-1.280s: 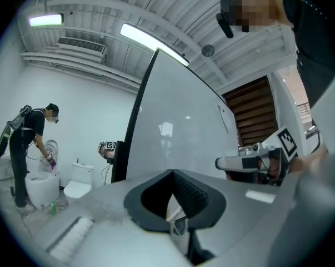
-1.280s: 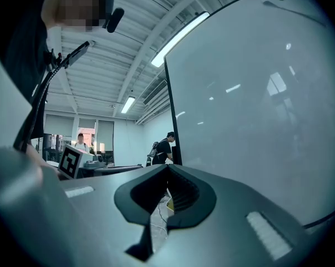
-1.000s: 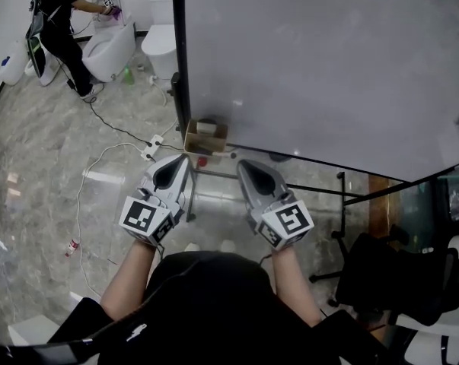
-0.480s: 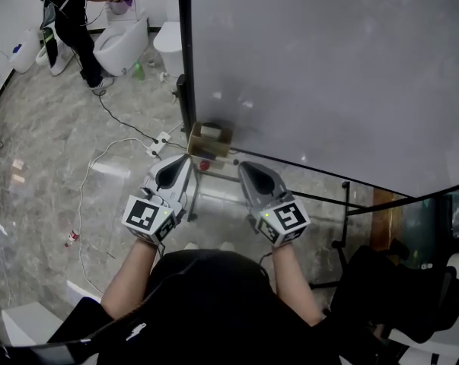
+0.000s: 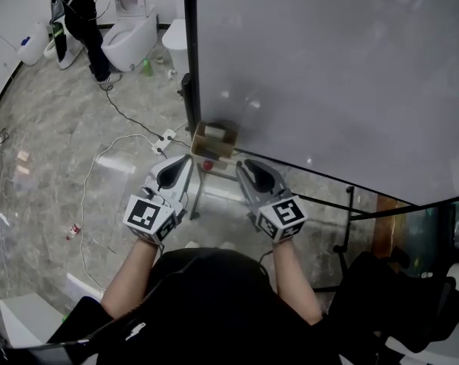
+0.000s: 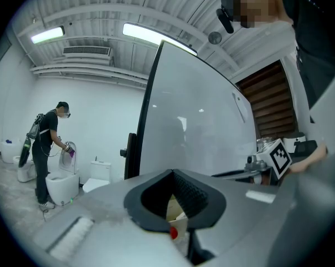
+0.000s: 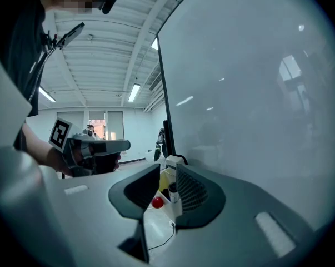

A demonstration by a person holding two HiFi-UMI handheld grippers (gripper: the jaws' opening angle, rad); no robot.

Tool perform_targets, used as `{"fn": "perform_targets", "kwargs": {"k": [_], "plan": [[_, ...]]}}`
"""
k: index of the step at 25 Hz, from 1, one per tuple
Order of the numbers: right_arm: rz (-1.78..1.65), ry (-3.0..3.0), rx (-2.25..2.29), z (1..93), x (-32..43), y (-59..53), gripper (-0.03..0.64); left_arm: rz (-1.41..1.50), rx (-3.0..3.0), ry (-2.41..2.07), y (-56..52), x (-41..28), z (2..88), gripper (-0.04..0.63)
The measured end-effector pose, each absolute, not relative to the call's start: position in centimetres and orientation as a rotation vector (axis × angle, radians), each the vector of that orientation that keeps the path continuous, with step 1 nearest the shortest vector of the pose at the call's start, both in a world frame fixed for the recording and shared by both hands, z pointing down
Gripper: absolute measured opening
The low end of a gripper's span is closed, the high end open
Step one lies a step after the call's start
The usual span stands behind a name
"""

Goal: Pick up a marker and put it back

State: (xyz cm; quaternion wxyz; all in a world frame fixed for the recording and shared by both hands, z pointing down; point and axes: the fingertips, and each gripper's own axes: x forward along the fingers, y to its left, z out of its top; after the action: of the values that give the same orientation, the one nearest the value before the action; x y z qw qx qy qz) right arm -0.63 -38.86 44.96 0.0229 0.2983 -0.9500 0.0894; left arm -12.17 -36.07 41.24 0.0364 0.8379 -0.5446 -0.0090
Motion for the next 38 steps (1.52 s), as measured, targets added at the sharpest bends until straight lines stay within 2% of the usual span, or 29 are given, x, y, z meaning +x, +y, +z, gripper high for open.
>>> {"fn": "perform_targets", "kwargs": {"k": [14, 30, 38], "plan": [[0.315, -2.899, 0.831, 47.9, -2.0, -40.0, 0.140, -0.043, 2.542, -1.712, -36.6, -12.7, 41.5, 0.003], [0.359, -2.878, 0.796, 49.8, -3.0, -41.0, 0.138, -0.027, 2.518, -1.753, -36.6, -14.0, 41.4, 0.003], [0.382, -2.871, 0.793, 50.2, -3.4, -41.2, 0.095, -0.030, 2.512, -1.760, -36.6, -14.6, 41.4, 0.003]]}}
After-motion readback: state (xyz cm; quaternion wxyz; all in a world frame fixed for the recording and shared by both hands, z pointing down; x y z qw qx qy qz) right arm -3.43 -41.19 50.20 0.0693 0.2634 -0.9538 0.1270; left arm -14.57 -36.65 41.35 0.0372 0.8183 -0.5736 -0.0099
